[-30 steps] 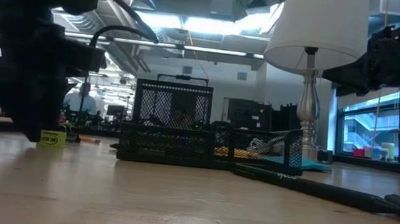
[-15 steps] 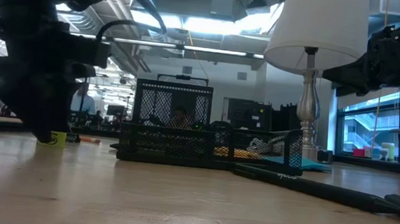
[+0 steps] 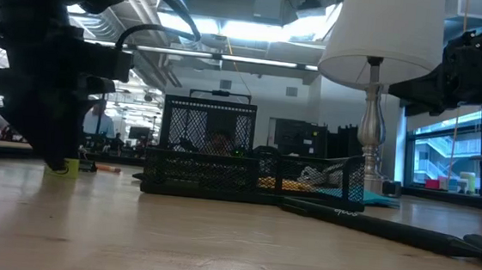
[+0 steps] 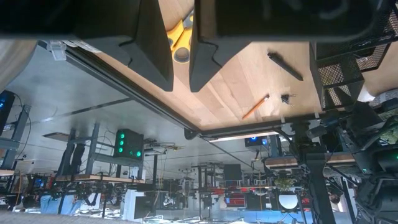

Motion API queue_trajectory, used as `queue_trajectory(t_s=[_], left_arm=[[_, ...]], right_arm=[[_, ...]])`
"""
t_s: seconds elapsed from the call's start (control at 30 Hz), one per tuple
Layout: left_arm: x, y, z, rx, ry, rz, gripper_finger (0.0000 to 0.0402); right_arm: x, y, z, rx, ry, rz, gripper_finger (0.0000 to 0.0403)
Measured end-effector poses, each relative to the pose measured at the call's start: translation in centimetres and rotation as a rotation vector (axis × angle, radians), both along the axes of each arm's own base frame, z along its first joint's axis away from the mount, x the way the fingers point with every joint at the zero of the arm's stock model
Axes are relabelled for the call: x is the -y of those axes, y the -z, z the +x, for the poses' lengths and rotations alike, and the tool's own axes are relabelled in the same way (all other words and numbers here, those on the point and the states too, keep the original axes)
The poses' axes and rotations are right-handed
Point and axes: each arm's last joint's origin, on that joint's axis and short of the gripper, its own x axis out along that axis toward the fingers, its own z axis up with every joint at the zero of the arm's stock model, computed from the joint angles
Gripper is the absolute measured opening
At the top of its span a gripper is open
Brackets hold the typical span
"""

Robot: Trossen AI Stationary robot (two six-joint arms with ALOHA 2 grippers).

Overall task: Pick and place office supplies into organizer
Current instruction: Put the green eraser into the desk organizer

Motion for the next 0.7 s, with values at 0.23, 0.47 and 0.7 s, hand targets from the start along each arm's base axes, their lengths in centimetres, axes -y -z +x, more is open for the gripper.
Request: queue_trajectory(t_s=[0.23, 0.47, 0.7], left_arm=[[-0.2, 0.8, -0.5, -0.002, 0.001, -0.013, 0.0073], [-0.2, 1.0, -0.6, 0.006, 0.003, -0.022, 0.005], [0.0, 0.6, -0.1, 0.019, 0.002, -0.031, 0.0013]], right_arm=[[0.0, 0.0, 0.0, 0.0, 0.0, 0.0, 0.0058], [0.0, 0.0, 0.0, 0.0, 0.0, 0.0, 0.0058], [0.0, 0.0, 0.0, 0.0, 0.0, 0.0, 0.0058]])
